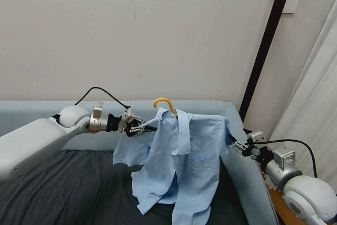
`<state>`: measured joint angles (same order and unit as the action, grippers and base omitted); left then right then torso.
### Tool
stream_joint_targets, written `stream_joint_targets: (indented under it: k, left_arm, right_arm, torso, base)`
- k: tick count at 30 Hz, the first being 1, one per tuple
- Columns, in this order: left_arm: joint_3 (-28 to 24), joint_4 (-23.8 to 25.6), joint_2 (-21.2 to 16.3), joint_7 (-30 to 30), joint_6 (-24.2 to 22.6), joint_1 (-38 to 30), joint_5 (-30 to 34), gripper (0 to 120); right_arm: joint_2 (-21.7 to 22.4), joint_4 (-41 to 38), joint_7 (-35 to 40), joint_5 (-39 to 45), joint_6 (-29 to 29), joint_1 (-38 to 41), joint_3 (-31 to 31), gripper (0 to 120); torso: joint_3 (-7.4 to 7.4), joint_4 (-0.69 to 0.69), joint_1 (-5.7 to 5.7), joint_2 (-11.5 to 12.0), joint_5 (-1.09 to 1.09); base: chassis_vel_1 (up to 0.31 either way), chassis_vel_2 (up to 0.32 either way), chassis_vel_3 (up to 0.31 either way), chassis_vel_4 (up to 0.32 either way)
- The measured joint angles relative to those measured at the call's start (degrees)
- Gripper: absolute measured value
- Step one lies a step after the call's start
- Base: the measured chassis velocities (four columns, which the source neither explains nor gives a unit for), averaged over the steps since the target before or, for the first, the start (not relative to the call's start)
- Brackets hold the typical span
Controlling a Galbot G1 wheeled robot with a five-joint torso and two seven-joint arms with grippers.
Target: Pick up the clothes from the sofa and hang them on the clothes hanger.
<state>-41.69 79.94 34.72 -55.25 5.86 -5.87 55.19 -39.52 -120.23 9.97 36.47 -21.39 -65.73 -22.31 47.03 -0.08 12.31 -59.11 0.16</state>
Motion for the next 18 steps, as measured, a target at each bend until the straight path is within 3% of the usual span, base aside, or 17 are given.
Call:
stream_joint_targets:
  k: [13, 18]
  left_arm:
    - [0.53, -0.57, 0.42, 0.07, 0.04, 1.01, -0.73, 1]
    - [1.69, -1.13, 0.68, 0.11, 0.29, 1.85, -0.91, 1]
  right_arm:
    - [0.23, 0.05, 0.15, -2.36, 3.18, -0.70, 1.14, 3]
    - [0.14, -0.47, 0.99, -1.67, 3.25, -0.63, 0.84, 0]
  torso:
    - [0.00, 0.00, 0.00, 0.00, 0.00]
    - [0.00, 0.00, 0.00, 0.00, 0.00]
  base:
    - [0.000, 0.000, 0.000, 0.000]
    - [0.000, 0.000, 0.000, 0.000]
